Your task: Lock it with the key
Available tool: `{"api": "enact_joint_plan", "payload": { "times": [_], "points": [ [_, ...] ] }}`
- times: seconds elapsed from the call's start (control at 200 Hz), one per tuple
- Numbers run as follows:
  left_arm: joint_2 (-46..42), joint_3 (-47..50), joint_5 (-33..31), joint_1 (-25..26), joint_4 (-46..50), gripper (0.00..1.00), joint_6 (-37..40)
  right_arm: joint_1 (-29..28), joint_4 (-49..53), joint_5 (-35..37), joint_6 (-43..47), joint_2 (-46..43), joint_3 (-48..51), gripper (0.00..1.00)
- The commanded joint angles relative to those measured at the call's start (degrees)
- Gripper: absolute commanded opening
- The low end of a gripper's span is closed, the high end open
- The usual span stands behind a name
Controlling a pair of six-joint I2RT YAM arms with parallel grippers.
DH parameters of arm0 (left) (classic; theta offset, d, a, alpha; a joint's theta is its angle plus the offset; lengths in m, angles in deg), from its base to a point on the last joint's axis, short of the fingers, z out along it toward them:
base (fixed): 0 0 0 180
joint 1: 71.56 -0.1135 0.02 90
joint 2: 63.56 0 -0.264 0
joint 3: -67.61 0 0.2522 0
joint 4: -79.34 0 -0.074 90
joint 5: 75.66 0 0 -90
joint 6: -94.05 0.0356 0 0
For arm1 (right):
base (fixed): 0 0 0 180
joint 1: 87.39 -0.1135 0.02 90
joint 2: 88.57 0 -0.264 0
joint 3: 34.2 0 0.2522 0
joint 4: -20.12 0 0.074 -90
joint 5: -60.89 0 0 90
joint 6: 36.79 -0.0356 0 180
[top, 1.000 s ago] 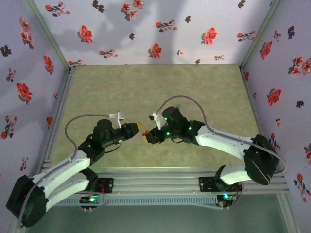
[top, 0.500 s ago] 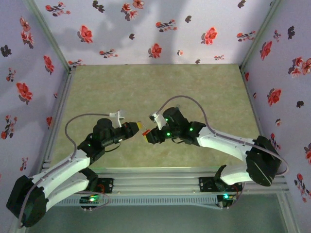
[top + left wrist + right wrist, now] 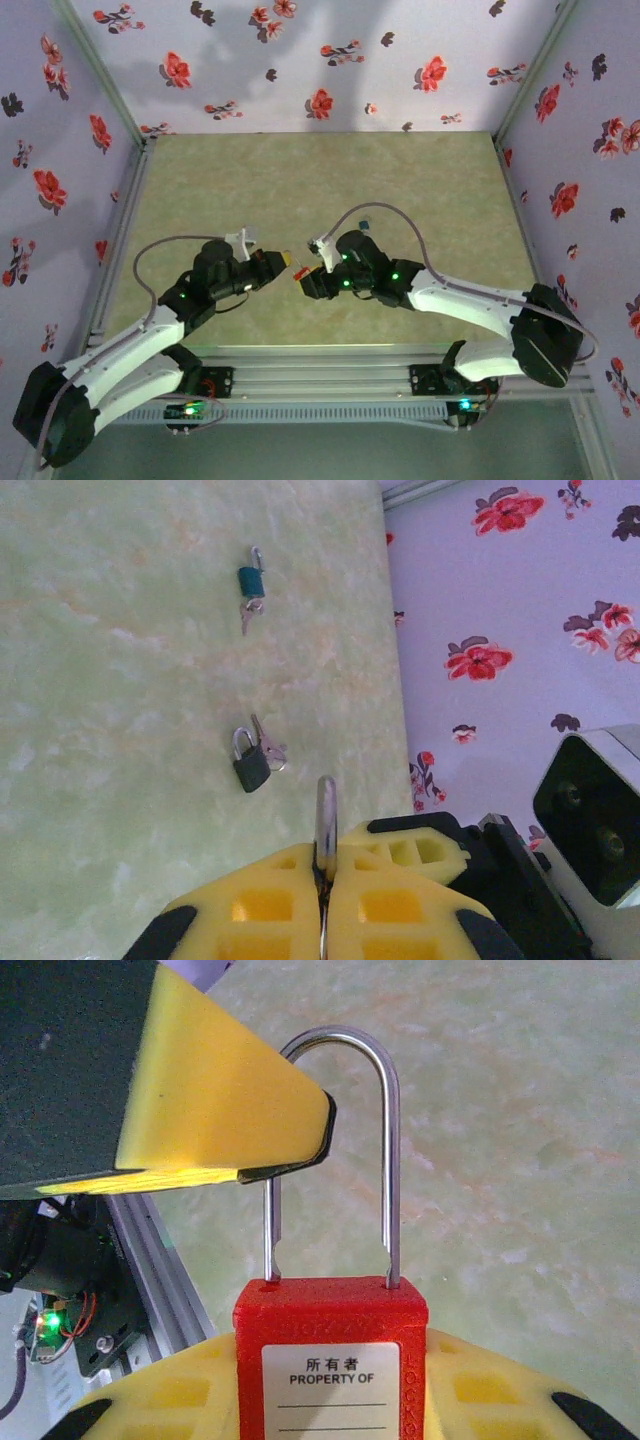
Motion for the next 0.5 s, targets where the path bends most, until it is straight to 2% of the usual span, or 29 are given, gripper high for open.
{"api": "enact_joint_plan", "payload": {
  "times": [0.0, 0.495],
  "points": [
    [-0.7, -2.4, -2.6, 0.8, 3.7, 0.0, -3.1, 0.2, -1.3, 6.1, 1.3, -0.2, 0.4, 0.0],
    [-1.0, -6.4, -4.6, 5.3, 8.4, 0.0, -1.4, -0.2, -5.5, 12.2, 1.6, -0.5, 3.0, 0.0]
  ]
}}
